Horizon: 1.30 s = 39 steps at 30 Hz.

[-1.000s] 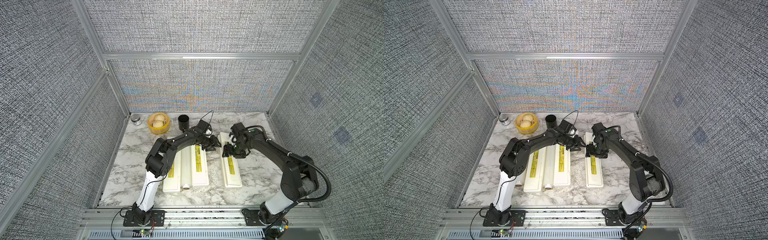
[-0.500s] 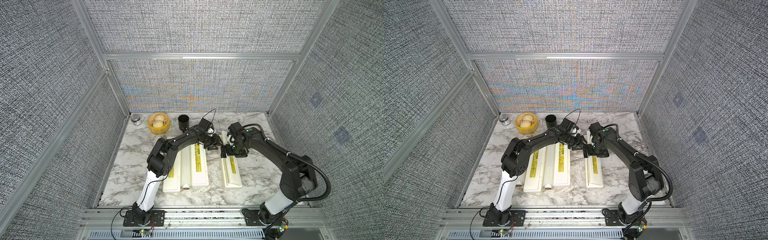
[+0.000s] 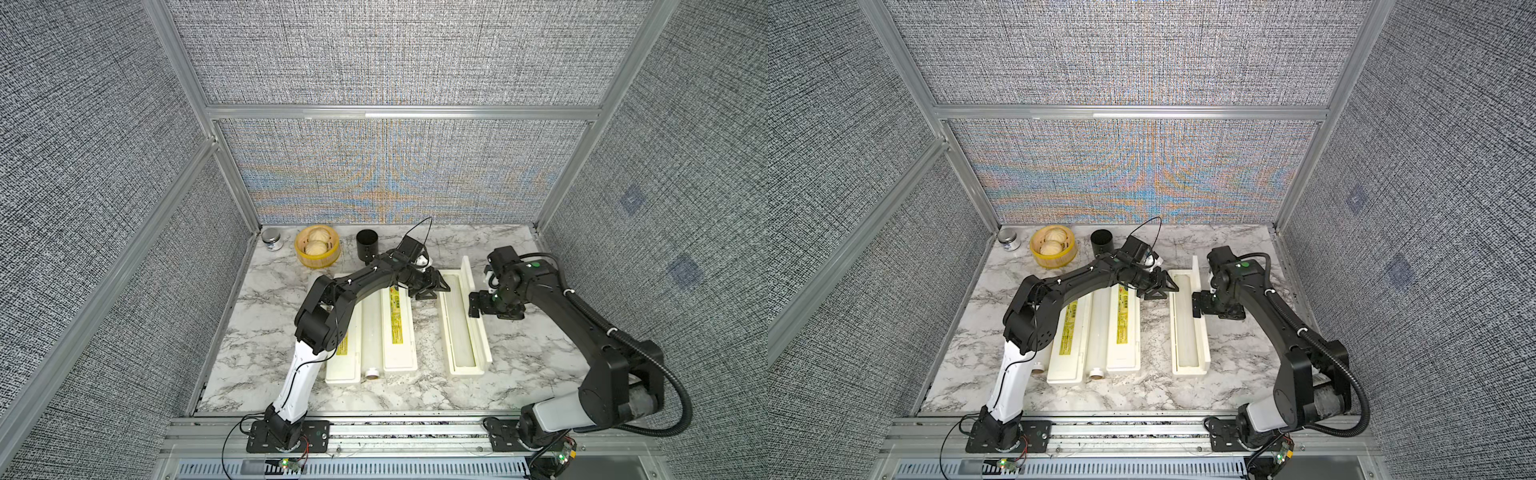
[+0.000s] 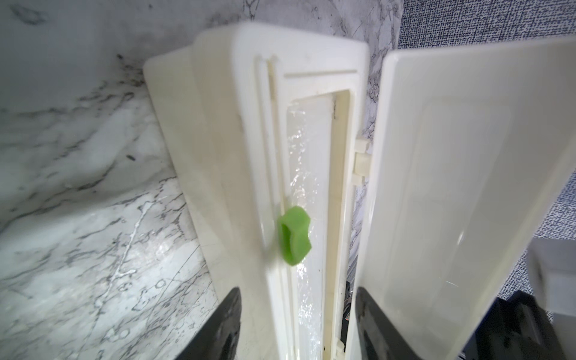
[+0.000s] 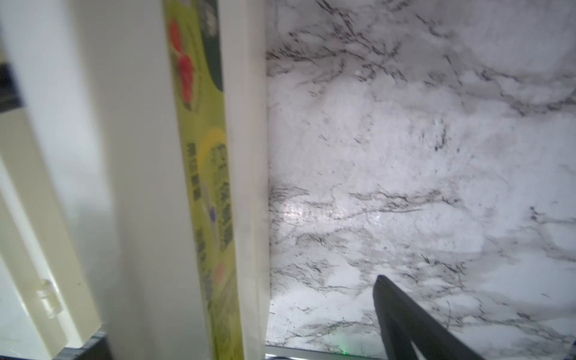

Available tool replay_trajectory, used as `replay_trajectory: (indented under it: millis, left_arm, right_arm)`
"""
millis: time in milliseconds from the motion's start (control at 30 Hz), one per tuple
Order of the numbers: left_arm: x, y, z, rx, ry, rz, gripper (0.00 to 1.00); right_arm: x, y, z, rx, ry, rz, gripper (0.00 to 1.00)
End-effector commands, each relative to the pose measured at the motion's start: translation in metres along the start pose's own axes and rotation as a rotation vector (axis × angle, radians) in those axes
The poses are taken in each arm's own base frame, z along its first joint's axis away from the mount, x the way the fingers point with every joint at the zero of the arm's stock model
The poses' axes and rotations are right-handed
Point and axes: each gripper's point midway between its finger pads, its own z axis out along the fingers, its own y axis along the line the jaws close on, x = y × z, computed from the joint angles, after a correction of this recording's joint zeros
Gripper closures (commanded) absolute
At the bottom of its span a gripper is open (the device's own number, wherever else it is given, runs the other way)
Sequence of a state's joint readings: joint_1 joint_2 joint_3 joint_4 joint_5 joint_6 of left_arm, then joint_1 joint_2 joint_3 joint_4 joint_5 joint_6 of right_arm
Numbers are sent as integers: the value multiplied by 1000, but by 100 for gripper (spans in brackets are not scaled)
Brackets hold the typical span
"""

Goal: Put plastic wrap rolls into dispensers
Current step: Open the lid of the plastic wrap cutting box, then move the plastic wrap cutting box to the center of the board.

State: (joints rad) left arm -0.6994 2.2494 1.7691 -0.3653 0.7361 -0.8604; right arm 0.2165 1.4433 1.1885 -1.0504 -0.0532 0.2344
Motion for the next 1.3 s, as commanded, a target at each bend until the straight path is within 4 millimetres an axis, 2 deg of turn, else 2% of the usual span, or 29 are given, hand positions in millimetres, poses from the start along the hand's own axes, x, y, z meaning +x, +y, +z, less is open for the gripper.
replay_trajectory:
  millis: [0, 100, 267, 400, 533, 633, 733, 933, 1100, 1267]
  left_arm:
    - [3, 0, -1, 0, 7, 21, 42]
    - [7, 3, -2, -4, 16, 16, 42]
    - [26, 7, -1, -11, 52, 10, 42]
    - [46, 8, 0, -13, 85, 4, 43]
    - [64, 7, 8, 10, 135, -4, 44]
    - [71, 8, 16, 38, 156, -30, 46]
    - [74, 1, 21, 59, 169, -26, 48]
    - [74, -19, 33, 137, 183, -47, 54]
    - [64, -25, 46, 137, 182, -50, 55]
    - [60, -43, 61, 158, 191, -33, 56]
  right_arm:
    - [12, -11, -6, 13, 13, 0, 4]
    - [12, -11, -15, 14, -13, 13, 7]
    - [14, 4, -17, -41, -41, 15, 12]
    - [16, 29, -4, -159, -36, 26, 18]
    - [14, 41, 10, -197, -33, 25, 24]
    - [7, 46, 21, -219, -34, 27, 29]
    - [-3, 50, 31, -228, -28, 18, 35]
    - [-19, 46, 45, -266, -14, 38, 40]
    - [-35, 36, 42, -273, -37, 44, 42]
    - [-48, 26, 41, -281, -41, 50, 43]
